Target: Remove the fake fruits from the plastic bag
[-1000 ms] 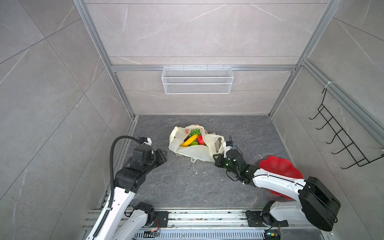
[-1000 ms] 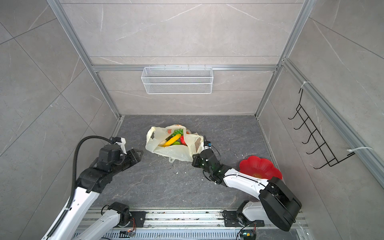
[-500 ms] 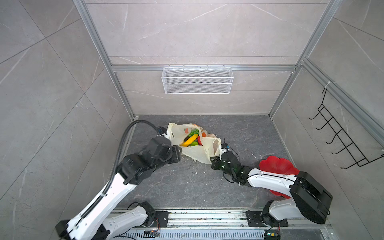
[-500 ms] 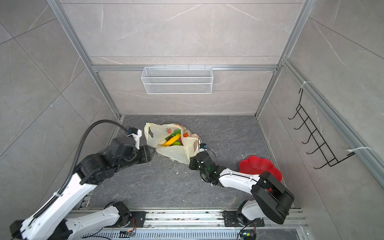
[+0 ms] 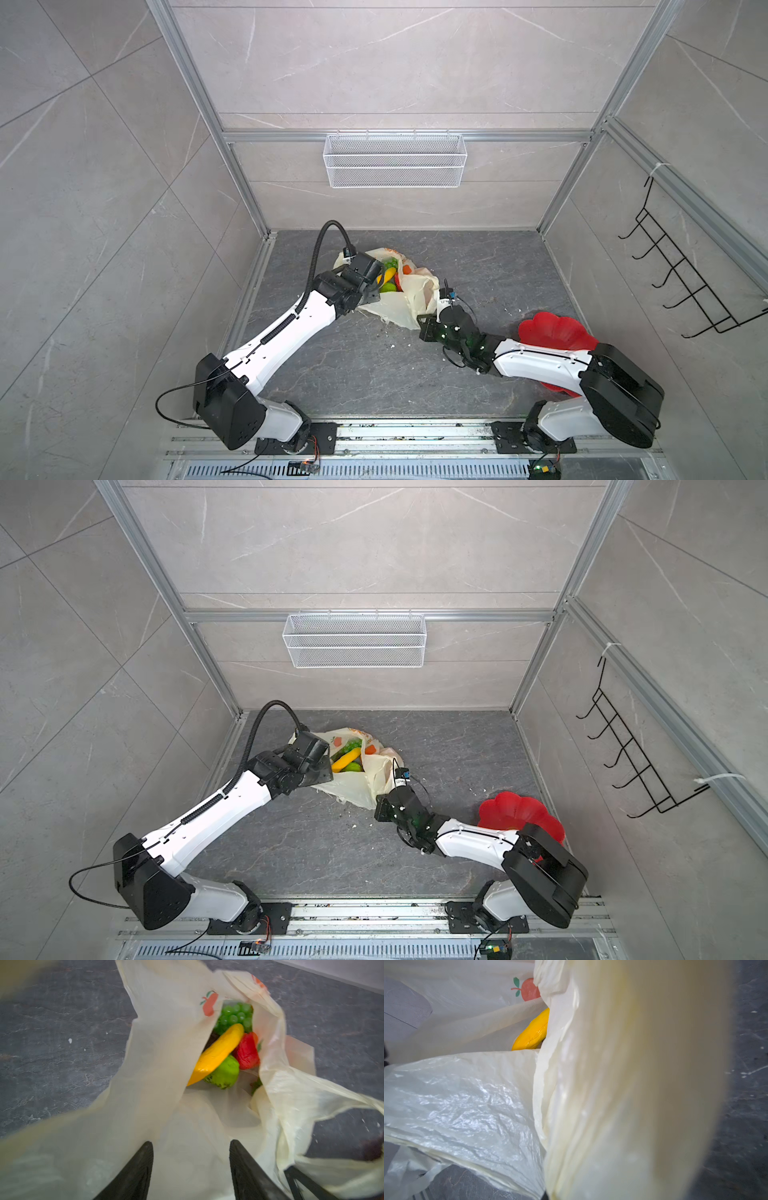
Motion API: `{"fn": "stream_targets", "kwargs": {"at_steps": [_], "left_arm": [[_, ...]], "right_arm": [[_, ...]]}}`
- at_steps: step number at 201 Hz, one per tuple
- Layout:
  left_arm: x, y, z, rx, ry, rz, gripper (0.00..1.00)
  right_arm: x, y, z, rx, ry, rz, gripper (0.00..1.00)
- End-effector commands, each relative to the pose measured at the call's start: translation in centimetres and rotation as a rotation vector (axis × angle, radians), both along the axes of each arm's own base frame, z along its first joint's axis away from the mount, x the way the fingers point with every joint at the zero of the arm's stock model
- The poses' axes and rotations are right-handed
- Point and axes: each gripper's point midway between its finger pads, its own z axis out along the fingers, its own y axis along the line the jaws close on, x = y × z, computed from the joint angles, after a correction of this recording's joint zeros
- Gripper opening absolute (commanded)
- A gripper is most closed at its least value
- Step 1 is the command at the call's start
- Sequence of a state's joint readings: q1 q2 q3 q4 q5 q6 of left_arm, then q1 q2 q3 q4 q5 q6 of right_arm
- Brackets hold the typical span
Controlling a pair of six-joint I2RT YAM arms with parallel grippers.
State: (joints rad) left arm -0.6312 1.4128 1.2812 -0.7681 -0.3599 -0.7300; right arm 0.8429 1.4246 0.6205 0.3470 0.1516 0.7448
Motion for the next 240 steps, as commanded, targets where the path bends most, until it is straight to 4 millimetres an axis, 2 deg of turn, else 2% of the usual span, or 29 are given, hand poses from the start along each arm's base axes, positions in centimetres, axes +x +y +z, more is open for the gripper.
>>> {"fn": "stream_targets", "kwargs": {"at_steps": [1,43,90,97,110,134,156,177,208,240], "left_arm": [[1.3,0.2,-0.8,-0.085,-0.005,0.041,0.62],[3.1,-0.5,-2.7,-0.235,0.006,0.031,0.64],[4.6,-0.9,-6.0,-0.246,0.077,0.041,0.68],[4.8,-0.9,-6.5,-0.239,0.088,0.044,0.78],[5.1,-0.8,-7.1,-0.226,0.097,0.048,0.78],[5.7,-0.5,-7.6,-0.237,0.092,0.060,0.62],[6.4,-0.4,-7.6,-0.292,0.081,0.046,0.40],[7.4,0.4,-7.0,-0.326,0.064,0.050,0.21],[9.8,2.6,-3.5,-0.388,-0.044,0.057,0.00],[12.3,5.1,0.4,-0.526,-0.158,0.058,0.00]], "right_arm": [[-0.6,0.2,-1.5,-0.048,-0.005,0.017,0.08],[-1.7,-0.1,-3.5,-0.101,0.016,0.023,0.08],[-2.5,-1.3,-5.3,-0.144,0.047,0.005,0.08],[-2.5,-1.3,-5.3,-0.145,0.047,0.004,0.08],[-2.7,-1.4,-5.4,-0.148,0.051,0.002,0.08],[-2.7,-2.1,-5.6,-0.165,0.061,-0.033,0.09],[-2.5,-3.0,-5.4,-0.185,0.058,-0.066,0.11],[-1.4,-3.5,-4.3,-0.166,0.055,-0.079,0.12],[2.5,-3.2,-1.4,-0.069,0.065,-0.053,0.10],[7.6,-2.9,2.2,0.070,0.035,-0.073,0.09]]}}
